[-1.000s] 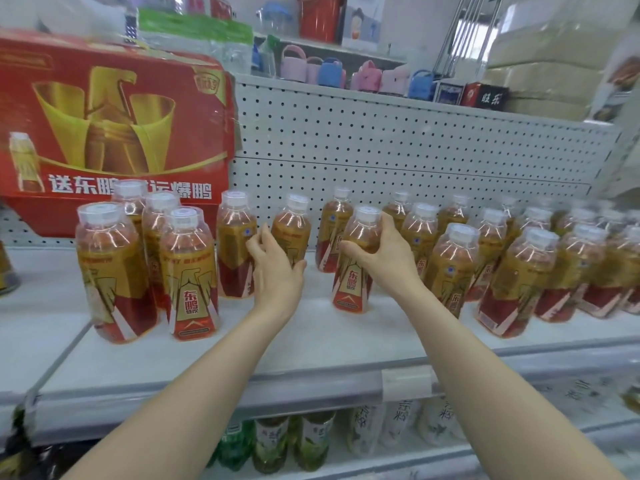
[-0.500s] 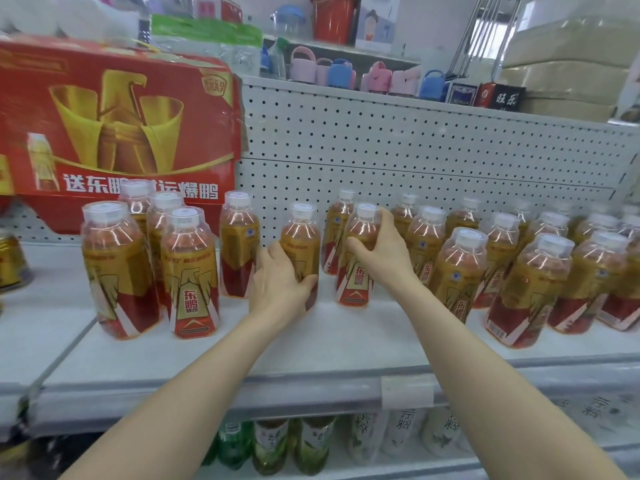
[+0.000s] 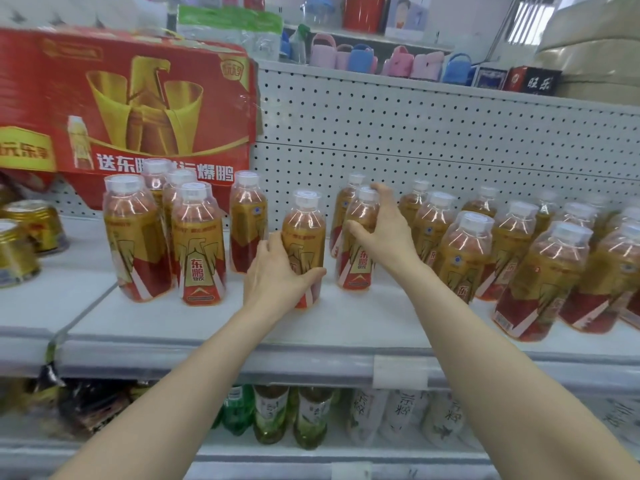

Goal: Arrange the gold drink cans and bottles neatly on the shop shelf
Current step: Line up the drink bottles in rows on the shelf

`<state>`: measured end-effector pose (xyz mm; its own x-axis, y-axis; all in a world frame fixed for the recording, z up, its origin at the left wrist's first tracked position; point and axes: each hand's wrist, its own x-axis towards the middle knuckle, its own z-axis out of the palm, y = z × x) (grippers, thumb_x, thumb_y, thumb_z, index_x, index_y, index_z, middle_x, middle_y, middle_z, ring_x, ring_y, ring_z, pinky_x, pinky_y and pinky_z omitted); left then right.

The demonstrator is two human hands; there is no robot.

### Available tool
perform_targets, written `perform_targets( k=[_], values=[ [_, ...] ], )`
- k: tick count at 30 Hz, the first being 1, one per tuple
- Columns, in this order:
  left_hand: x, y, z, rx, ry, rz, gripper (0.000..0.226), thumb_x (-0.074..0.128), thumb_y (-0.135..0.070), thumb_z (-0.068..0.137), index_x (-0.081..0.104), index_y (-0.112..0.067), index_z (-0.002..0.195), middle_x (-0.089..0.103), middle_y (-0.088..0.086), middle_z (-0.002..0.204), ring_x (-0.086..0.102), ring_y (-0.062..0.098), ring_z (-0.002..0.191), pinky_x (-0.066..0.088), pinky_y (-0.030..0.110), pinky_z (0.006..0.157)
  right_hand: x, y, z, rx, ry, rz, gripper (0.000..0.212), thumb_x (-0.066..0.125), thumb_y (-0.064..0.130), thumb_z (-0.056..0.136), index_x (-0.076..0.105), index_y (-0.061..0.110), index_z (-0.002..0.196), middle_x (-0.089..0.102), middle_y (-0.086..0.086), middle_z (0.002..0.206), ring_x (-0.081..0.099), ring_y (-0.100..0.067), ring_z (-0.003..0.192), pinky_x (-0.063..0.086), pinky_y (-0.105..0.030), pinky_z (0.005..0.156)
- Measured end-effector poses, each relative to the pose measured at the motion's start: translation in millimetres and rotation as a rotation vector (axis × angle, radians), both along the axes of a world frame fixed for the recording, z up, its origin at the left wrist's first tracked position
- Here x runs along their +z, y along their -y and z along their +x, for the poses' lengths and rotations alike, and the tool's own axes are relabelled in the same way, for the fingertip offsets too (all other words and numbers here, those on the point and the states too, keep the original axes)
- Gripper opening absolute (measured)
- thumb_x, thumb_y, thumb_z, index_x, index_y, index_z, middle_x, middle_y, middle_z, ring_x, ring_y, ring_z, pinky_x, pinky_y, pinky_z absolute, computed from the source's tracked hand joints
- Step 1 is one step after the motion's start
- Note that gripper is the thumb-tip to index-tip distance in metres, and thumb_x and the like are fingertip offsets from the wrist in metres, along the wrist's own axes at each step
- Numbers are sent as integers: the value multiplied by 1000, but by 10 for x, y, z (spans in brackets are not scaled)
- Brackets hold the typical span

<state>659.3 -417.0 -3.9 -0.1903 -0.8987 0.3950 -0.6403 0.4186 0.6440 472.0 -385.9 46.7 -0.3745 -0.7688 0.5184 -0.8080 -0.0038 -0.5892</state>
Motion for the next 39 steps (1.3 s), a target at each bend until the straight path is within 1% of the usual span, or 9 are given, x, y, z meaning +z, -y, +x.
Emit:
perform_targets(
  k=[4, 7, 10, 13, 16, 19, 25, 30, 39],
  values=[
    [-12, -14, -2, -76, -84, 65, 74, 76, -51, 76, 36, -21, 131, 59, 0, 121, 58, 24, 110, 48, 37, 84, 55, -172, 41, -44, -216, -6, 75, 66, 33, 93, 22, 24, 153, 45, -11, 144, 49, -30, 126, 45, -42, 99],
    [15, -45, 15, -78, -114, 82, 72, 77, -49, 76, 38, -20, 128, 62, 0, 117, 60, 25, 104, 47, 35, 81, 154, -468, 53, -73, -520, -269, 59, 65, 21, 94, 41, 14, 146, 54, -10, 130, 50, -28, 120, 50, -40, 95],
    [26, -189, 3, -106, -140, 81, 71, 78, -48, 75, 39, -21, 127, 62, 0, 118, 60, 24, 107, 47, 34, 82, 229, -775, -99, -213, -644, -449, 46, 61, 19, 92, 51, 10, 136, 57, -12, 124, 47, -31, 121, 43, -43, 105],
    [42, -368, -54, -169, -132, 92, 75, 79, -50, 73, 39, -22, 130, 61, -1, 121, 59, 25, 111, 49, 37, 88, 185, -1034, -292, -409, -565, -295, 54, 62, 31, 90, 45, 16, 139, 50, -14, 132, 45, -35, 125, 40, -49, 105],
    [39, -532, -164, -222, -106, 95, 77, 77, -53, 73, 36, -23, 132, 60, -1, 124, 60, 25, 111, 50, 38, 88, 51, -1208, -347, -413, -366, -62, 73, 67, 43, 88, 30, 24, 148, 34, -14, 148, 40, -36, 132, 42, -51, 103],
    [45, -665, -301, -238, -94, 76, 78, 76, -54, 74, 36, -22, 133, 60, 1, 125, 59, 25, 111, 46, 35, 85, -15, -1296, -327, -361, -253, -4, 87, 73, 33, 88, 16, 25, 154, 20, -14, 157, 44, -41, 131, 41, -49, 103],
    [41, -808, -606, -198, -89, 70, 82, 77, -58, 72, 34, -22, 133, 61, 2, 124, 61, 26, 108, 50, 37, 86, -31, -1408, -429, -305, -149, 10, 76, 69, 30, 92, 20, 28, 150, 50, -15, 135, 56, -38, 117, 41, -41, 91],
    [25, -886, -774, -132, -98, 68, 86, 77, -59, 70, 33, -24, 136, 60, 1, 127, 60, 27, 112, 51, 42, 91, -27, -1399, -557, -241, -153, 0, 75, 70, 30, 91, 22, 27, 148, 52, -13, 133, 57, -33, 116, 40, -37, 88],
    [-99, -898, -787, -122, -136, 121, 88, 83, -41, 71, 31, -24, 139, 59, 0, 127, 58, 26, 115, 48, 40, 94, -34, -1327, -719, -170, -115, -10, 74, 71, 38, 89, 24, 32, 145, 49, -8, 136, 60, -32, 105, 34, -33, 83]
  ],
)
